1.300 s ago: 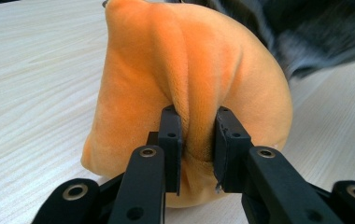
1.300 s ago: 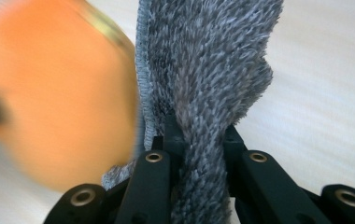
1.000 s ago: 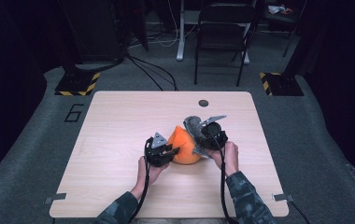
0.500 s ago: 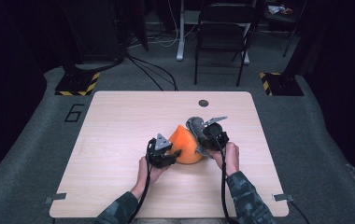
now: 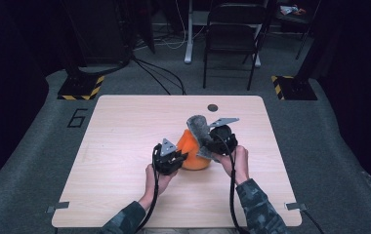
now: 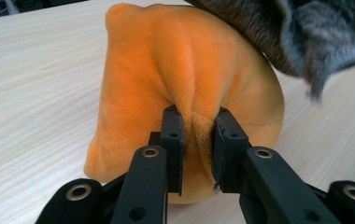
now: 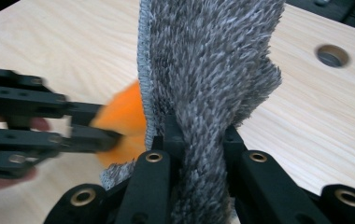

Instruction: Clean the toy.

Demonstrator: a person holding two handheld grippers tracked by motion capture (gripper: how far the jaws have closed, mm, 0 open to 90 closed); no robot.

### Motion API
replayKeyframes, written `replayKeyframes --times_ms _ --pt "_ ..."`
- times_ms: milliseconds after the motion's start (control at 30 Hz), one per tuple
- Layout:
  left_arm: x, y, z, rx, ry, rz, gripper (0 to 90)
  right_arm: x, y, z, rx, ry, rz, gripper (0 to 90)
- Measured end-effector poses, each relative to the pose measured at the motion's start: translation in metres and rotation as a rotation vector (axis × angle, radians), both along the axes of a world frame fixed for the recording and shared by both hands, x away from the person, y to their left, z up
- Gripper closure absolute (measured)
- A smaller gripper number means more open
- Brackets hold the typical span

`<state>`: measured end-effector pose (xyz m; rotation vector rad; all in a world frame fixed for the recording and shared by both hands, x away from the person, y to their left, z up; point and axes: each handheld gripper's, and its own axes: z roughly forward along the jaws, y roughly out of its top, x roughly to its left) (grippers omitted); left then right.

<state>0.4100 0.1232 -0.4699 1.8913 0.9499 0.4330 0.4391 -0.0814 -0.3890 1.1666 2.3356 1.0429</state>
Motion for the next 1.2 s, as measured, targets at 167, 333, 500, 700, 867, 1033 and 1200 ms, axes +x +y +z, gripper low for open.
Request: replayKeyframes --times_ms 167,333,500,700,867,1033,1200 --pt "0.002 0.001 -0.006 0.002 0.027 0.001 76.2 0.001 0.017 -0.014 -0.058 0.0 0.03 79.1" --pt "0.004 0.001 -0.011 0.005 0.03 0.002 75.3 0.008 0.011 -0.025 -0.085 0.01 -0.015 79.2" --pt "0.004 0.001 -0.012 0.006 0.026 -0.005 74.4 0.015 -0.005 -0.036 -0.064 0.059 -0.056 79.3" --pt "0.005 0.002 -0.013 -0.001 0.029 -0.003 74.1 0.02 -0.014 -0.045 -0.084 0.081 -0.087 79.4" --pt "0.006 0.003 -0.013 0.001 0.028 -0.002 74.0 0.025 -0.023 -0.053 -0.108 0.114 -0.115 79.4" --pt "0.007 0.006 -0.013 0.007 0.033 -0.002 73.9 0.031 -0.032 -0.07 -0.134 0.162 -0.152 79.4" --pt "0.008 0.009 -0.013 -0.001 0.047 0.002 73.5 0.037 -0.042 -0.074 -0.133 0.206 -0.172 79.3"
